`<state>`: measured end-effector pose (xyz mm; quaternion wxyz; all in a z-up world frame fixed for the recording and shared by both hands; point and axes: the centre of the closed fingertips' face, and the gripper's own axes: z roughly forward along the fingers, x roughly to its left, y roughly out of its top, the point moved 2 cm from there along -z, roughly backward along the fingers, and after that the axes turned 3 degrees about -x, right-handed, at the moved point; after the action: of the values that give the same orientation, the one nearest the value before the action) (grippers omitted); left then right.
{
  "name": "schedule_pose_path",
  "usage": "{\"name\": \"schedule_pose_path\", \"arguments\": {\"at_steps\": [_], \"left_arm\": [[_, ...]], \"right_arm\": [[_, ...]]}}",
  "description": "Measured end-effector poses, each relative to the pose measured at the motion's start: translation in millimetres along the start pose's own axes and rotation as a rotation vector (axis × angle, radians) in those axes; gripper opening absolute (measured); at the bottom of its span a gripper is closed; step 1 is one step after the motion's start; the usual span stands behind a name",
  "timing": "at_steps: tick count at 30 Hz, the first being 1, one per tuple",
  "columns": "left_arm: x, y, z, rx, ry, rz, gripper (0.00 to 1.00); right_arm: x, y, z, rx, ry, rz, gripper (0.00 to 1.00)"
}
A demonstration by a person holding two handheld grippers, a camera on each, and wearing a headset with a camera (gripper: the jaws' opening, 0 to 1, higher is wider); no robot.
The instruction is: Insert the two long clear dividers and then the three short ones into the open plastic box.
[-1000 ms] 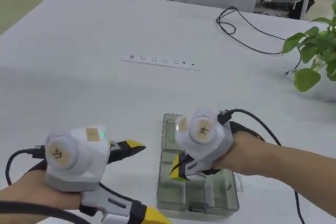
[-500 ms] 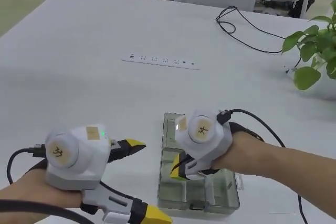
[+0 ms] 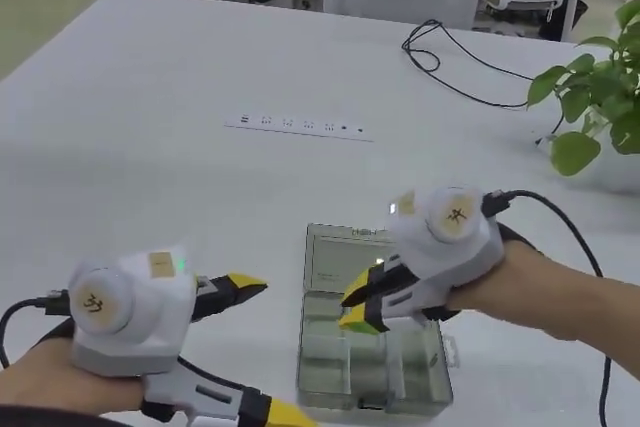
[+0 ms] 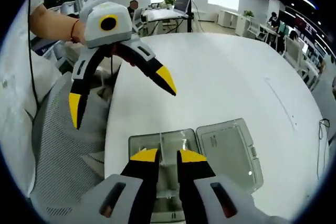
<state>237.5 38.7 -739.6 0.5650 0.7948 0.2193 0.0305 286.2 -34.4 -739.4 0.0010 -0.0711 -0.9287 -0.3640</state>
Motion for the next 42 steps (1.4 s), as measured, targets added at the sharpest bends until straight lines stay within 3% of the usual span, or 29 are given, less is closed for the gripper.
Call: {"name": "schedule_pose_path", "arguments": {"at_steps": [4, 8, 14, 19, 25, 29, 33, 42], "left_arm": [[-0.1, -0.1, -0.8, 0.001, 0.001, -0.001, 1.00], [-0.1, 0.3, -1.2, 0.000, 0.002, -0.001, 1.00], [0.4, 0.6, -2.7, 0.001, 0.003, -0.004, 1.00], [1.6, 1.9, -2.8, -0.001, 0.005, -0.009, 1.00], [2.2, 1.4, -3.2, 0.001, 0.008, -0.009, 1.00], [2.3, 0.9, -3.9, 0.001, 0.010, -0.013, 1.00], [2.8, -1.7, -4.6, 0.017, 0.010, -0.005, 1.00], [4.1, -0.5, -4.7, 0.014, 0.013, -0.011, 1.00]], "right_arm": [[-2.7, -5.0, -22.5, -0.026, -0.021, 0.015, 0.20], [-5.4, -20.2, -45.4, -0.022, -0.048, 0.026, 0.25], [-8.2, -50.5, -73.7, 0.006, -0.078, 0.052, 0.31], [-7.6, -80.3, -89.2, 0.055, -0.077, 0.034, 0.39], [-5.4, -112.4, -98.9, 0.124, -0.060, 0.027, 0.44], [-0.2, -133.9, -99.9, 0.203, -0.034, -0.006, 0.45], [4.9, -150.9, -96.9, 0.273, -0.008, -0.048, 0.46], [-0.4, -193.3, -80.6, 0.397, 0.036, -0.134, 0.47]]}}
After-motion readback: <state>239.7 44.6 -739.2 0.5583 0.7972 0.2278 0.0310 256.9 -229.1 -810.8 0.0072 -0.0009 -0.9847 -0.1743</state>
